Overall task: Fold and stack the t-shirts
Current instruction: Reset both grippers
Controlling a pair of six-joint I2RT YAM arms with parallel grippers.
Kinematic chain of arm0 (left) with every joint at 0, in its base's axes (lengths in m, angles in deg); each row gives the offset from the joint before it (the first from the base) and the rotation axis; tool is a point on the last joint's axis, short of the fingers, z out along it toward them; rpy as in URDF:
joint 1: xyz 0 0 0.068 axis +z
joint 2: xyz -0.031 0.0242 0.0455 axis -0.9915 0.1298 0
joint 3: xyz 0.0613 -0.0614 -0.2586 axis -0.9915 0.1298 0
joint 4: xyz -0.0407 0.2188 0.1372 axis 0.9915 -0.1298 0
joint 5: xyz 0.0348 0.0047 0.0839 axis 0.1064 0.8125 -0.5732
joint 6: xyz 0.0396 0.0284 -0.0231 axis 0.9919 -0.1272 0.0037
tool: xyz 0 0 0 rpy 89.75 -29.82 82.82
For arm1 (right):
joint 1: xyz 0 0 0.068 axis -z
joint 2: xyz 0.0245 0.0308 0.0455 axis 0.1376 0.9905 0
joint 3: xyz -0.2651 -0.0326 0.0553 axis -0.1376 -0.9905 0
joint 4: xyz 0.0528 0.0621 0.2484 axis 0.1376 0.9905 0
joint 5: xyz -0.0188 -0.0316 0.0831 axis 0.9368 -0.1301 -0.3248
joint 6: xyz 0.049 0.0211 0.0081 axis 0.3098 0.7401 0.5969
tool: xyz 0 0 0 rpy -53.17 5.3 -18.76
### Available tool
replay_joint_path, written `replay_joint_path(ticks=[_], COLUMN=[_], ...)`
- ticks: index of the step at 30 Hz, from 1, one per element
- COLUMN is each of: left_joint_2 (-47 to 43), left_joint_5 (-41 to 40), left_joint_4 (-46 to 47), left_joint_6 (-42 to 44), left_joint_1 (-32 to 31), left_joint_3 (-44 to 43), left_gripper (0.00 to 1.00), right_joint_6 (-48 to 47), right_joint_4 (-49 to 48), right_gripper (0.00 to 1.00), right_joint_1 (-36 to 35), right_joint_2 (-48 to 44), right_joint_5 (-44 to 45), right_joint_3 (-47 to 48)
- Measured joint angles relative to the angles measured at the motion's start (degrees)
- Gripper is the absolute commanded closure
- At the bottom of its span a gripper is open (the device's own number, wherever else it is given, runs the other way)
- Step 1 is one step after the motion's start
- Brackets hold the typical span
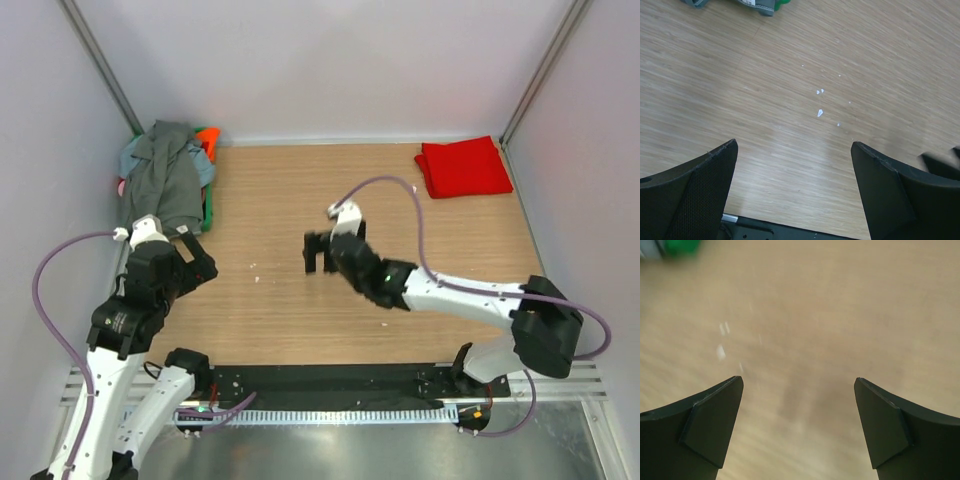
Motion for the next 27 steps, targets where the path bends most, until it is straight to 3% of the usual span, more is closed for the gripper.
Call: replay_joint_path(ticks=[4, 11, 27], left_joint_2=[0.1, 0.3, 1.9], left_joint_5=[0.0, -0.4, -0.7], left_joint_4=[0.0, 0.0, -0.1], left_joint_6=[0.0, -0.1, -0.1], left_joint_1=[0.0, 0.0, 0.0], left_joint_3=[0.0, 0.0, 0.0], left_gripper=[0.05, 0.05, 0.05], right_joint_6=[5.7, 11.6, 12.7], right_joint_4=[3.8, 3.2, -8.3], right_gripper=[0.0, 0.0, 0.0], right_joint_1=[-11.6, -27.5, -30.3], right_joint_2=[1.6, -0.9, -8.0], right_joint_5=[0.1, 4.9, 9.8], right_joint_3=[-11.6, -17.7, -28.7])
